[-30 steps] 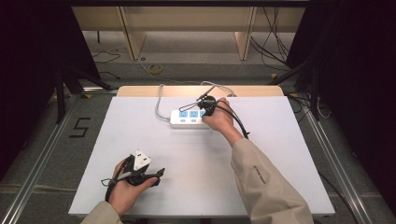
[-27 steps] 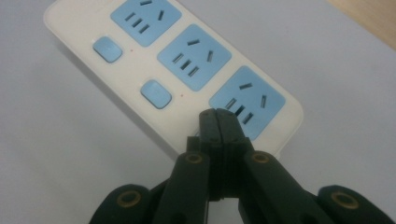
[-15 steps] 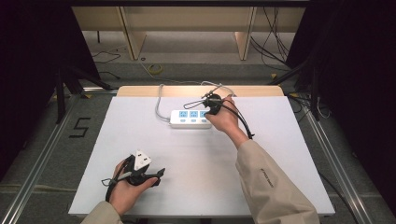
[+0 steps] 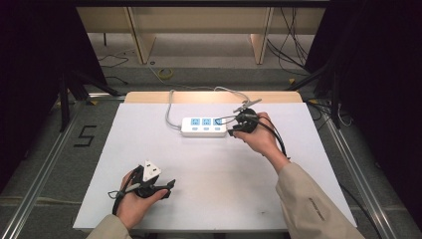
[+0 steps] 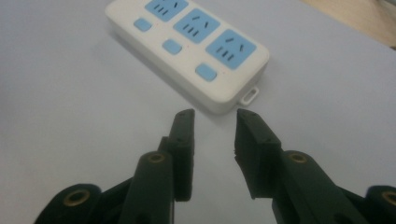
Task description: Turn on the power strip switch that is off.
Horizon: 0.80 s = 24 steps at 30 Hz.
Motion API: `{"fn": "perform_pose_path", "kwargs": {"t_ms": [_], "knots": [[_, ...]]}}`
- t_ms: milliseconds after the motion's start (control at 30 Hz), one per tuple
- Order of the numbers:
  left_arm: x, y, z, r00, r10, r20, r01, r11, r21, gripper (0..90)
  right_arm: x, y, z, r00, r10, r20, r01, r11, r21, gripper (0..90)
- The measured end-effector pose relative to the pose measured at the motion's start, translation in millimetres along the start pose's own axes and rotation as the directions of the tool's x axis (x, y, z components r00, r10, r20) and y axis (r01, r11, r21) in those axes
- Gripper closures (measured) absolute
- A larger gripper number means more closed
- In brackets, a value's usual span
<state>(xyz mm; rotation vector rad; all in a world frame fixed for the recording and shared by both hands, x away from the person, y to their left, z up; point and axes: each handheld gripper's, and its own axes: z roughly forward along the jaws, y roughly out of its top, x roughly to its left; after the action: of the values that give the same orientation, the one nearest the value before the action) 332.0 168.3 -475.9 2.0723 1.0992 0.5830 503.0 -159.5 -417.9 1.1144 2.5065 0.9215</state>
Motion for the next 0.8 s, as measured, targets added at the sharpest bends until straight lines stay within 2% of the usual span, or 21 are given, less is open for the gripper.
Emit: {"fn": "perform_pose_path", "kwargs": {"t_ms": [100,333,567,667,800], "knots": [[0.0,-0.3,0.2,1.0,-0.001,-0.001,0.001,1.0,0.0,30.0,0.7,-18.6,-10.8,0.9999,-0.006,-0.012,0.006,1.0,-0.018,62.2],[0.7,-0.9,0.0,1.0,-0.003,-0.005,0.004,1.0,0.004,29.9,-0.1,-75.5,-43.5,0.9987,0.039,-0.033,-0.042,0.996,-0.073,54.3],[0.9,-1.5,1.1,0.9999,-0.01,-0.006,0.01,0.9999,0.009,29.9,4.8,-130.9,-65.6,0.997,0.07,-0.034,-0.074,0.988,-0.135,48.2],[1.1,-1.7,2.0,0.9999,-0.011,-0.007,0.011,0.9999,0.012,29.7,6.6,-146.3,-71.3,0.9968,0.072,-0.032,-0.077,0.982,-0.171,46.1],[1.7,-1.9,2.5,0.9999,-0.011,-0.003,0.011,0.9998,0.014,29.3,8.3,-156.4,-76.7,0.9973,0.07,-0.024,-0.073,0.974,-0.214,41.6]]}}
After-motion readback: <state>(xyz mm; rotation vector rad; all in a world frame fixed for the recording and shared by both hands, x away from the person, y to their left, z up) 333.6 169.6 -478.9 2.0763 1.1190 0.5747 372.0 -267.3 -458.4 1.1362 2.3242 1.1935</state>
